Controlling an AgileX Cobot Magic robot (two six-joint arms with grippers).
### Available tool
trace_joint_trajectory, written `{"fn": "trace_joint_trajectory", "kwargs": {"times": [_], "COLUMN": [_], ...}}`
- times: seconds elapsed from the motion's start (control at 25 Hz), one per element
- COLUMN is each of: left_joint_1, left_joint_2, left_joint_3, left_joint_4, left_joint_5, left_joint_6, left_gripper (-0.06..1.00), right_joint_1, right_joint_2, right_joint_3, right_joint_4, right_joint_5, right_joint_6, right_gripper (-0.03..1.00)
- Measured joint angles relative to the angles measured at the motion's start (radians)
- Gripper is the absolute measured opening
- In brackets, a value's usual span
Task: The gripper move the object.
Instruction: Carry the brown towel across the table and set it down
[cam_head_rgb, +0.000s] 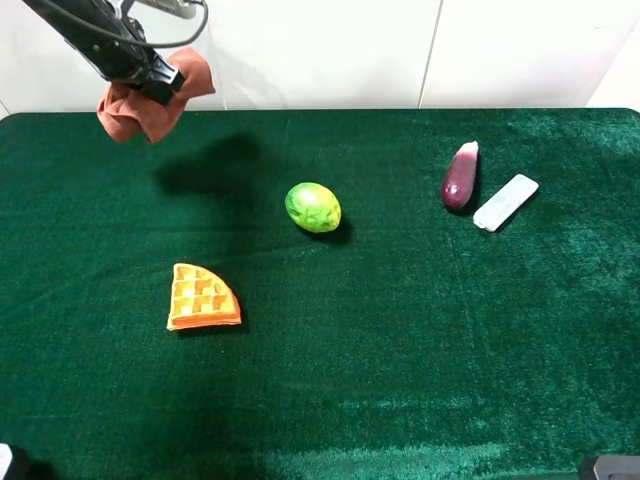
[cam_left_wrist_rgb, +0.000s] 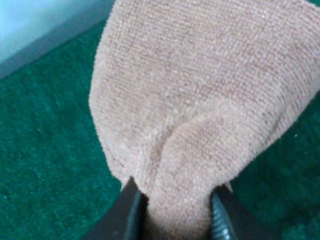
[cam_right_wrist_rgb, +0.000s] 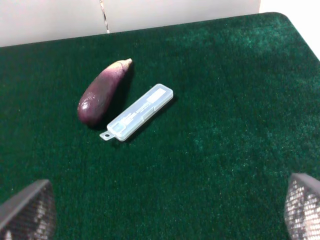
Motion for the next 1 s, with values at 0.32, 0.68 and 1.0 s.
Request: {"fn": "trace_joint_trajectory", "kwargs": {"times": [0.32, 0.68, 1.0], "left_joint_1": [0.000, -0.026, -0.163], "left_joint_2": [-0.060, -0.092, -0.094], "left_joint_3": [-0.002, -0.060, -0.083], "left_joint_4": [-0.003, -0.075, -0.079], "left_joint_5": [0.083, 0.255, 0.341], "left_joint_6": [0.000, 0.000, -0.105], "left_gripper": [0.26, 0.26, 0.26], "right_joint_1": [0.000, 0.000, 0.000], "right_joint_2": [0.000, 0.000, 0.000], "right_joint_3": [0.000, 0.000, 0.000], "right_joint_4": [0.000, 0.000, 0.000], "right_joint_5": [0.000, 0.000, 0.000], "right_joint_6": [0.000, 0.000, 0.000], "right_gripper": [0.70, 0.70, 0.70]}}
